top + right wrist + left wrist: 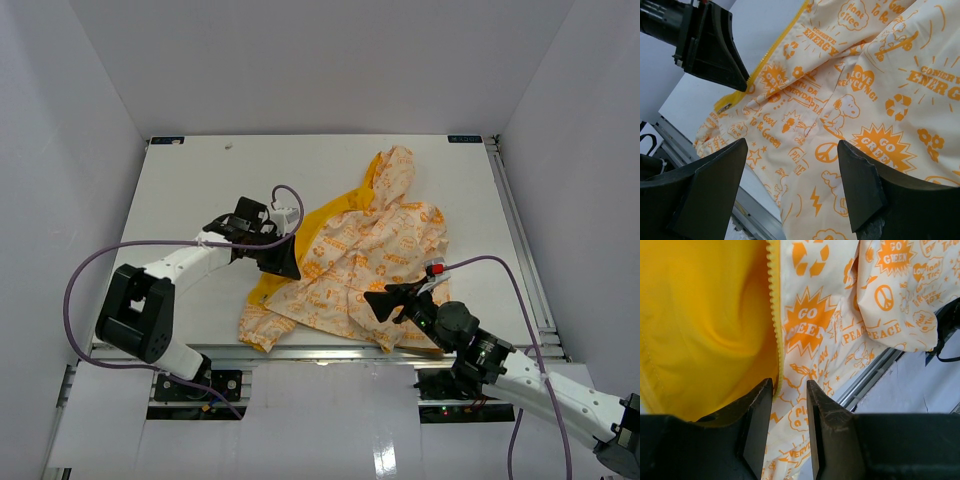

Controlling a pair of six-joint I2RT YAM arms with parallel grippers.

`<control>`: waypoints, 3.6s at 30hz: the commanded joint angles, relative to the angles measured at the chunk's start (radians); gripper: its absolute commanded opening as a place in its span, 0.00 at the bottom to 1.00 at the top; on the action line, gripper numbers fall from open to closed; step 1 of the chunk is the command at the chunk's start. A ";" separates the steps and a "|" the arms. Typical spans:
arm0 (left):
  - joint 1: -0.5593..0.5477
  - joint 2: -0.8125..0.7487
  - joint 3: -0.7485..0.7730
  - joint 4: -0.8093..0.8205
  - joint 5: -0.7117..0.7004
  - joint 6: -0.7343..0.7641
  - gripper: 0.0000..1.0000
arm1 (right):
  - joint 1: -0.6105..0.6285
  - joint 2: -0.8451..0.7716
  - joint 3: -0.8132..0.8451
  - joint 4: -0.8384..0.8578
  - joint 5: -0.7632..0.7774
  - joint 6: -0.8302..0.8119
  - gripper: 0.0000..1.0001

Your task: Zip up the jacket

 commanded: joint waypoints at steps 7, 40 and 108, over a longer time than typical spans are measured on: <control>-0.006 0.054 0.027 -0.059 -0.062 0.058 0.39 | 0.004 -0.038 0.002 0.003 0.013 -0.015 0.79; -0.093 -0.330 -0.173 0.470 0.003 -0.432 0.00 | 0.045 0.485 0.195 0.349 -0.091 -0.176 0.72; -0.181 -0.499 -0.405 0.814 0.003 -0.628 0.00 | 0.237 1.164 0.210 1.221 -0.022 -0.437 0.40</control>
